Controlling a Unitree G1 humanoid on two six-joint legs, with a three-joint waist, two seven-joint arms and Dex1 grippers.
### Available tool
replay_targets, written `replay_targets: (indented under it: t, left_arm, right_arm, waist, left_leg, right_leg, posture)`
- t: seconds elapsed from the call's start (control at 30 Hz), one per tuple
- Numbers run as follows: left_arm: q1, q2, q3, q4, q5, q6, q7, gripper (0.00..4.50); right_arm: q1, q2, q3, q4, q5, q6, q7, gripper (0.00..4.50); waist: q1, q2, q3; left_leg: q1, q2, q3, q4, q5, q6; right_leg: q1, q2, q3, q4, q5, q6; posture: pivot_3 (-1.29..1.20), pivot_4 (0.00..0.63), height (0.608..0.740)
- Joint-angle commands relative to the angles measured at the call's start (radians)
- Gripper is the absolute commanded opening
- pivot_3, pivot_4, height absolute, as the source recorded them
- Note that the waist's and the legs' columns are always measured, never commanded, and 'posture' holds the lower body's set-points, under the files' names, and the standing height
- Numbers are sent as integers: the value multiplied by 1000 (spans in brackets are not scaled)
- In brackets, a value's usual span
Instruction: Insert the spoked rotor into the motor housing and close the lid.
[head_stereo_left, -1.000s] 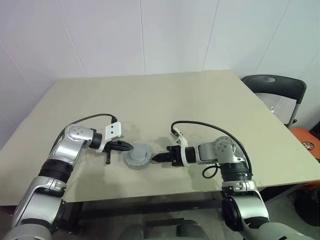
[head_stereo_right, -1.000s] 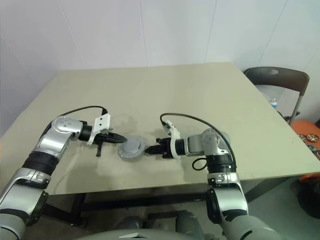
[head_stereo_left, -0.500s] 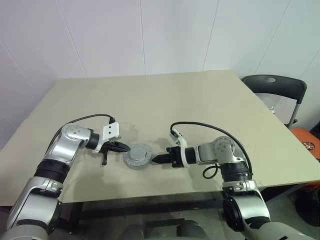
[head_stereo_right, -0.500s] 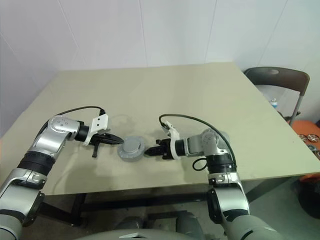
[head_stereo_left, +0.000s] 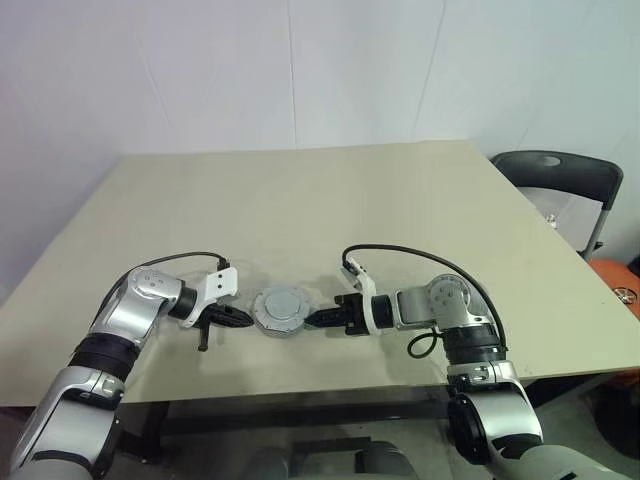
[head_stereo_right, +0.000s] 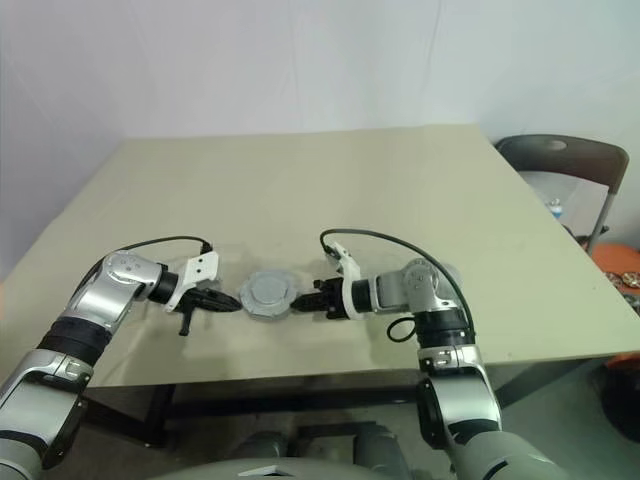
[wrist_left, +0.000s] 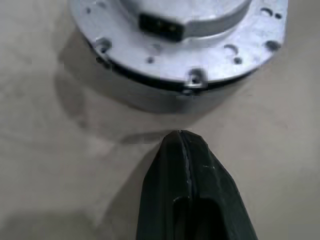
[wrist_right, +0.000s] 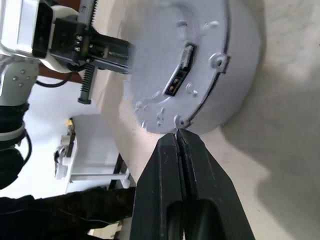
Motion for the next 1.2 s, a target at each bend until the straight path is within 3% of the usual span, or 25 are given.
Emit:
replay_targets:
  t: [0.03,0.07,0.17,0.53,0.9,1.2]
  left_arm:
    - [-13,-31,-4,3,-5,-22,13,0]
    - [-13,-37,-1,7,-7,-27,16,0]
    - [-10,-44,3,8,-9,-30,16,0]
    - [-11,-33,17,-8,-31,6,-12,0]
    - [-50,68,74,-32,-74,74,-47,0]
    - [-97,53,139,-113,-149,108,-12,0]
  right_arm:
    - [-18,23,-37,-30,36,6,21,46]
    - [-21,31,-56,-29,51,17,26,46]
    - [-14,31,-56,-56,68,35,42,652]
    - [-6,31,-45,-57,46,4,32,4339]
    - [-2,26,-37,-55,43,-4,34,4456]
    - [4,24,-30,-56,42,-6,37,4456]
  waist:
    - [9,0,0]
    - [14,0,0]
    - [19,0,0]
    - [16,0,0]
    - [9,-1,1]
    - [9,-1,1]
  left_leg:
    - [0,0,0,0,0,0]
    - [0,0,0,0,0,0]
    - [0,0,0,0,0,0]
    - [0,-1,0,0,0,0]
    - [0,1,0,-1,0,0]
    - [0,1,0,-1,0,0]
  right_leg:
    - [0,0,0,0,0,0]
    - [0,0,0,0,0,0]
    - [0,0,0,0,0,0]
    - [0,-1,0,0,0,0]
    - [-1,1,0,0,0,0]
    - [-1,1,0,0,0,0]
  posture:
    - [0,0,740]
    - [0,0,740]
    - [0,0,740]
    - [0,0,740]
    - [0,0,740]
    - [0,0,740]
